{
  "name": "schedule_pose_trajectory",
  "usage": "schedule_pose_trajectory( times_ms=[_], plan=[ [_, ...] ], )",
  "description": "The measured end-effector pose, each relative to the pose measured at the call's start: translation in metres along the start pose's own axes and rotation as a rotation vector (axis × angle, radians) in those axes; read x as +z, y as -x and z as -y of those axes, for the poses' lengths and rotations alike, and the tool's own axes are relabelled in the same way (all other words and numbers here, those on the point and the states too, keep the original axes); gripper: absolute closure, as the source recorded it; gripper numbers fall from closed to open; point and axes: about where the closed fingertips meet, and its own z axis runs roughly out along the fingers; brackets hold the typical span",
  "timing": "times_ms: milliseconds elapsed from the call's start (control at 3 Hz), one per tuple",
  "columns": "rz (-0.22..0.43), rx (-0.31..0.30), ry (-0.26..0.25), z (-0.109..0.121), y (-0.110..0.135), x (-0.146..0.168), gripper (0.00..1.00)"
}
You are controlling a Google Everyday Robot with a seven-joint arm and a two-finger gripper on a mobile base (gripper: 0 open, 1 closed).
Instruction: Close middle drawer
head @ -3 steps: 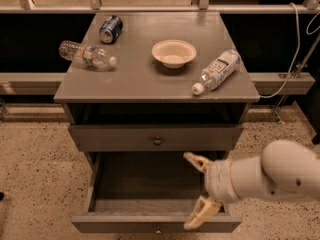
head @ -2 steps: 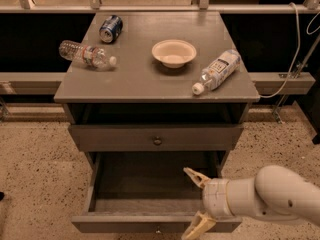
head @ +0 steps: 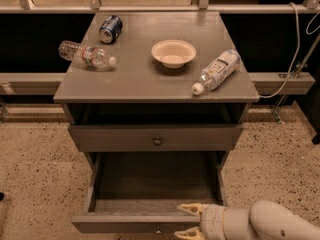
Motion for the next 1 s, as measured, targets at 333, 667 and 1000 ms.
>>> schedule_pose_trajectory(
  times_ms=[333,667,1000],
  plan=[
    [0.029,0.021,0.02,-0.019,-0.023,0.019,0.65],
    [0.033,0.061,0.056,-0.04,-0.045,0.039,0.88],
    [0.014,0.112,0.097,-0.058,-0.071,0.066,1.0]
  ],
)
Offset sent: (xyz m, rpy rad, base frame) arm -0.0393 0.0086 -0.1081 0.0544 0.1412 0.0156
